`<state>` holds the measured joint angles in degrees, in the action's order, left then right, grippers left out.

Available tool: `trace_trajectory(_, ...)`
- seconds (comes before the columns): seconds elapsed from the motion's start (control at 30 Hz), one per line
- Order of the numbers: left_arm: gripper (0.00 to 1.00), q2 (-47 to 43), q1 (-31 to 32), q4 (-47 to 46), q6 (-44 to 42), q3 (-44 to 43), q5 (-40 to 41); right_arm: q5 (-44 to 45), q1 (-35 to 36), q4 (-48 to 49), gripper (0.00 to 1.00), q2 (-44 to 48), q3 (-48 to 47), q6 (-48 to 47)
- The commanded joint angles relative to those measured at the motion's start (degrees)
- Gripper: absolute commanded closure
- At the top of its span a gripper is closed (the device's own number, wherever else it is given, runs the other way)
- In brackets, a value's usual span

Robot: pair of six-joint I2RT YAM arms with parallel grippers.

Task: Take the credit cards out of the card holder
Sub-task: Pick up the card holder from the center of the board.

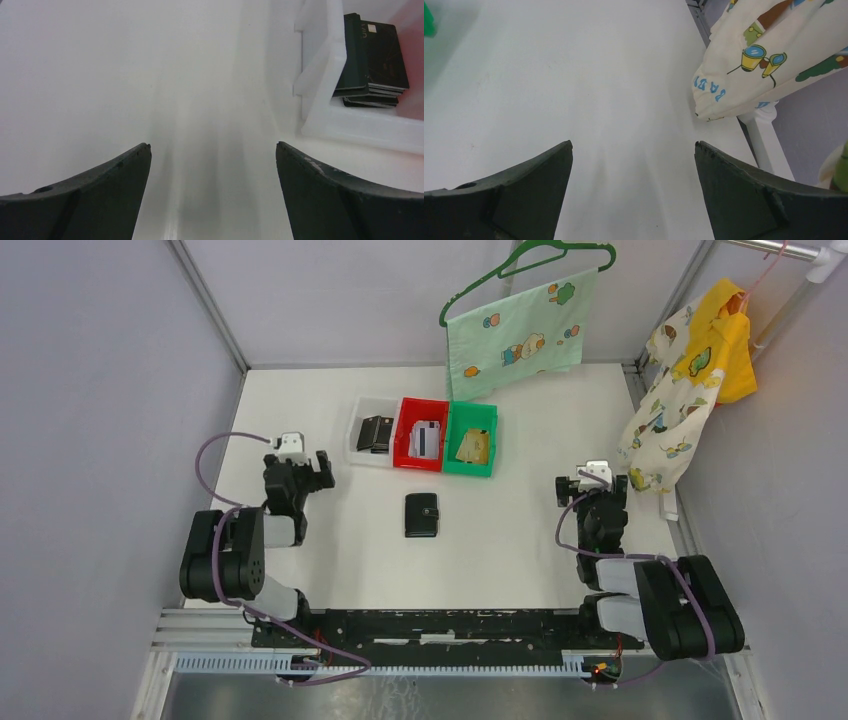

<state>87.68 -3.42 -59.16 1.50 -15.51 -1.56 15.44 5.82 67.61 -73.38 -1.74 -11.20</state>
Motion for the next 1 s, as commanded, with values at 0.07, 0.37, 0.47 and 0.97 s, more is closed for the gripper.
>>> trace_trajectory(0.07,0.0,-0.03,-2.37,40.74,-3.6,-23.76,-1.99,1.44,-0.31,-20.56,0.02,8.86,-6.09,5.59)
trace_trajectory(0.37,0.0,-8.16,-13.95,53.02,-3.91,-30.1,-13.81,3.6,-0.42,-53.88,0.02,9.8,-23.44,36.01)
trace_trajectory(0.47,0.0,-10.39,-15.93,58.1,-4.7,-32.75,-16.03,-6.01,-0.47,-56.62,0.02,7.22,-28.29,37.44)
trace_trajectory(0.97,0.0,-16.11,-18.65,77.61,-8.28,-41.0,-28.04,-3.06,20.72,-65.29,0.02,4.61,-33.95,33.01)
